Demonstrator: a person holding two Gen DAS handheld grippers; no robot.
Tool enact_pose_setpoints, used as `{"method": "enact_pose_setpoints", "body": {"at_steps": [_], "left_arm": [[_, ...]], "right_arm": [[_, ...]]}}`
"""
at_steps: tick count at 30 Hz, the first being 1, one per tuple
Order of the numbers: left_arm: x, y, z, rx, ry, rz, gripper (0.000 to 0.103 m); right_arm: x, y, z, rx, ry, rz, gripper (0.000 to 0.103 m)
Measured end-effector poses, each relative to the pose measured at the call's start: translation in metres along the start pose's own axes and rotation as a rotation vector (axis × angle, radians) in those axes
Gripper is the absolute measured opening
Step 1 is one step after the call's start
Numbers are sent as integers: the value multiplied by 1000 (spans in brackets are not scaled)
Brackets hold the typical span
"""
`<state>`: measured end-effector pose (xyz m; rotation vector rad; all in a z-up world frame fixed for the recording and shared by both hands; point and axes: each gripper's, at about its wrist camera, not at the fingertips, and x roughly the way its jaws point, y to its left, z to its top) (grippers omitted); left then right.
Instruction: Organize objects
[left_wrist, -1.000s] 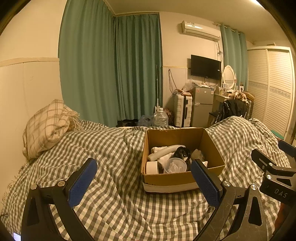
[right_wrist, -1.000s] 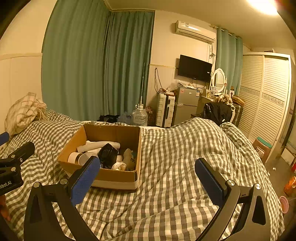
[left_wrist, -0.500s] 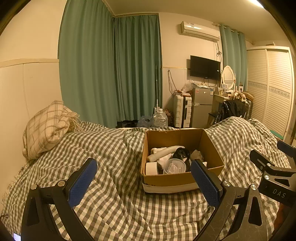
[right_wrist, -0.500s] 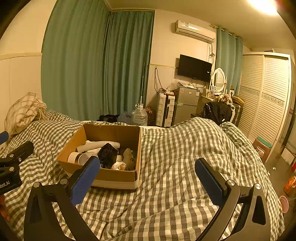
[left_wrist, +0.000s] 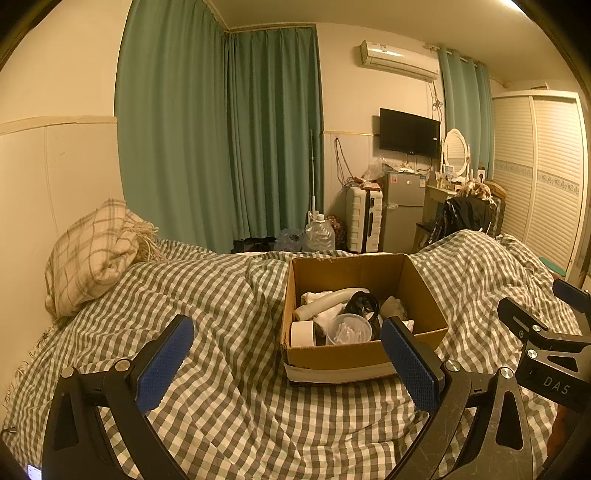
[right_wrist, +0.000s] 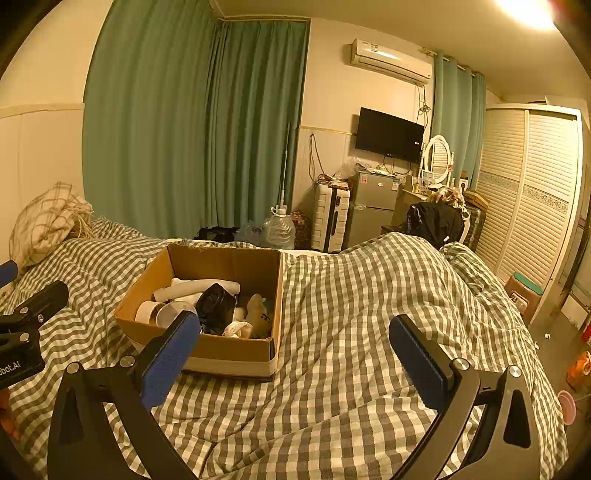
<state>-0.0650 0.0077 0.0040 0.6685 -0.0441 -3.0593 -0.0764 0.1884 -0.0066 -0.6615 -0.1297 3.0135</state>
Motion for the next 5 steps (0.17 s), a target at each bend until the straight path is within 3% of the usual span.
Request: {"method": "enact_pose_setpoints", "body": {"at_steps": [5], "left_arm": [[1,0,-1,3,5,-5,103]], "right_arm": [[1,0,-1,-2,3,0,103]]}}
